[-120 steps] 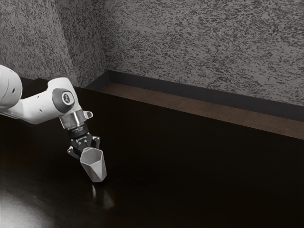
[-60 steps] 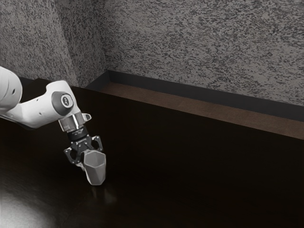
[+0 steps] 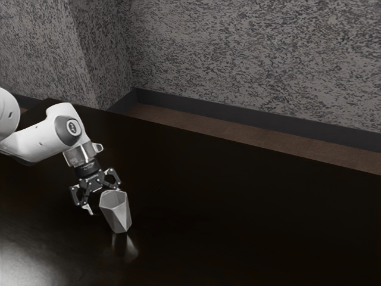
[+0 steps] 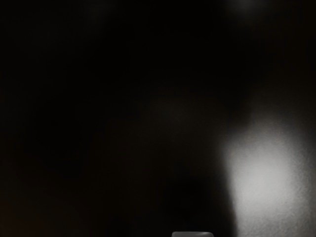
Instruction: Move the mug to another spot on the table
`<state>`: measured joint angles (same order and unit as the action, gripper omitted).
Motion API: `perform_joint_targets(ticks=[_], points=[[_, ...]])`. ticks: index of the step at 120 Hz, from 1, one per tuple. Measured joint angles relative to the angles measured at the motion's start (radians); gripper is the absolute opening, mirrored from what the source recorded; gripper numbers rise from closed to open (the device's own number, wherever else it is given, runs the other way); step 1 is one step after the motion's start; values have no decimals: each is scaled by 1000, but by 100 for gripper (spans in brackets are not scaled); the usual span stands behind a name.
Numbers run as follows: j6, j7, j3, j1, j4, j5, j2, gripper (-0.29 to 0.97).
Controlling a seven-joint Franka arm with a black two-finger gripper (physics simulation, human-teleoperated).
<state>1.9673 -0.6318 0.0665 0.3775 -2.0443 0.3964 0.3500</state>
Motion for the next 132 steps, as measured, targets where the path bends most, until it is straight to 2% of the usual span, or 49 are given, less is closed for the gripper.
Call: perform_joint_targets(ticks=[40,56,76,91,115,132], points=[[-7,2,-40,29,-56,-8,-84,67],[-8,2,-52,30,-53,-100,-166,68],[-8,2,-62,20,-35,-156,-248,68],[-15,7,-63,-15,18,-214,-274,68],[-81,92,-61,-99,189,-361,-283,68],[-117,197,-60,-144,237,-406,-298,68]])
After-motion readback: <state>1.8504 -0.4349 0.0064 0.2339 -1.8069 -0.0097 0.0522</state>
